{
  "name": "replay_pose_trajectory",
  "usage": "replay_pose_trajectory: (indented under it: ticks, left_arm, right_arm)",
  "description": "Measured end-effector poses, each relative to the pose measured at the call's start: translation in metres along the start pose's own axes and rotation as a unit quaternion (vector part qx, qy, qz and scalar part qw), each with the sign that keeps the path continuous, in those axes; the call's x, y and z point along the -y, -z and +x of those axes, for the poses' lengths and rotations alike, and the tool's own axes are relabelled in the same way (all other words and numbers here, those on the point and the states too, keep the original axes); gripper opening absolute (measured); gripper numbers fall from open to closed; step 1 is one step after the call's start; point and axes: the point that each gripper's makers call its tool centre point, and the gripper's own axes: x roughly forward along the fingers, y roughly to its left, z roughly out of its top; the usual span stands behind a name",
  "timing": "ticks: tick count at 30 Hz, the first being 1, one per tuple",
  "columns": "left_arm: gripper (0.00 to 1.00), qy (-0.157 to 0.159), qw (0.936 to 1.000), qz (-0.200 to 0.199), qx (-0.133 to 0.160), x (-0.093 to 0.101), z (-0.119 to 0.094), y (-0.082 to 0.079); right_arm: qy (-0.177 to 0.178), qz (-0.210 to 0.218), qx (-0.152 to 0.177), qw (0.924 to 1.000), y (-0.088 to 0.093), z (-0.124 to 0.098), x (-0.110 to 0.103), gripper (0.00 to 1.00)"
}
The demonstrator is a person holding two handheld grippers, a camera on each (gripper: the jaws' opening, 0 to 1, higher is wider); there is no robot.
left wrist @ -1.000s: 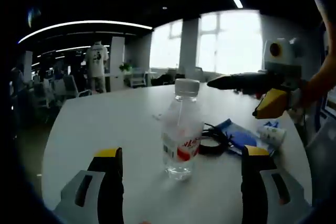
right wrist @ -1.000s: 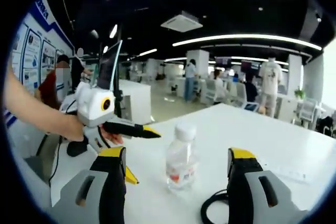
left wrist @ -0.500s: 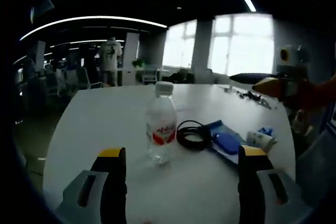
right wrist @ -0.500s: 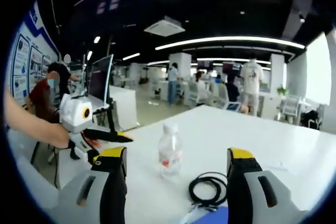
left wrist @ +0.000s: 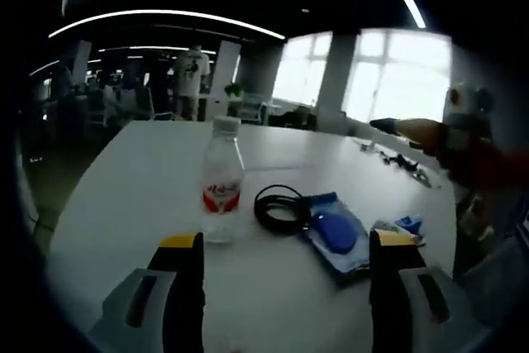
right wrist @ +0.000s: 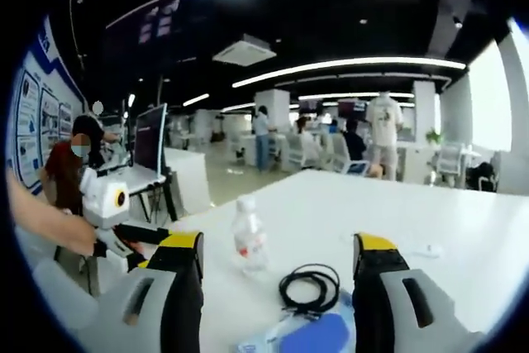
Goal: Arrange the tabletop items into an orderly group along one side of the table until the central work area is clear of visible clutter.
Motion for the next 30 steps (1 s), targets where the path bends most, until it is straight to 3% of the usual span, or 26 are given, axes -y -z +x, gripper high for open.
replay_pose_trajectory:
  ticks: [4,7,10,13,17,19,21,25,28,30]
  left_arm:
    - [0.79,-0.025,0.9990,-0.037,0.000,0.011,0.013,0.000]
    - [0.73,-0.056,0.9949,-0.083,-0.008,0.015,0.028,0.003]
    - [0.64,-0.065,0.9928,-0.100,-0.011,0.019,0.045,0.007]
    - [0.62,-0.084,0.9855,-0.147,-0.015,0.019,0.061,0.013]
    - [0.56,-0.093,0.9783,-0.184,-0.019,0.018,0.085,0.017]
    - [0.54,-0.101,0.9760,-0.191,-0.027,0.015,0.095,0.020]
    - [0.53,-0.107,0.9729,-0.202,-0.036,0.011,0.107,0.024]
    - [0.47,-0.131,0.9582,-0.251,-0.045,0.000,0.122,0.030]
    - [0.42,-0.146,0.9430,-0.297,-0.038,-0.008,0.133,0.030]
    - [0.39,-0.146,0.9384,-0.309,-0.051,-0.009,0.140,0.035]
  right_arm:
    - [-0.019,0.048,-0.010,0.9986,0.006,0.001,0.015,0.60]
    - [-0.021,0.113,-0.050,0.9921,0.028,0.008,0.036,0.46]
    - [-0.001,0.144,-0.075,0.9867,0.048,0.014,0.058,0.45]
    - [-0.004,0.190,-0.099,0.9768,0.064,0.019,0.067,0.40]
    - [-0.009,0.199,-0.141,0.9697,0.092,0.030,0.075,0.34]
    - [-0.010,0.219,-0.165,0.9618,0.109,0.037,0.078,0.34]
    - [-0.014,0.250,-0.168,0.9534,0.116,0.046,0.078,0.33]
    - [-0.015,0.251,-0.189,0.9492,0.133,0.058,0.082,0.37]
    - [-0.005,0.295,-0.197,0.9349,0.145,0.067,0.088,0.36]
    - [-0.003,0.296,-0.199,0.9344,0.148,0.071,0.092,0.36]
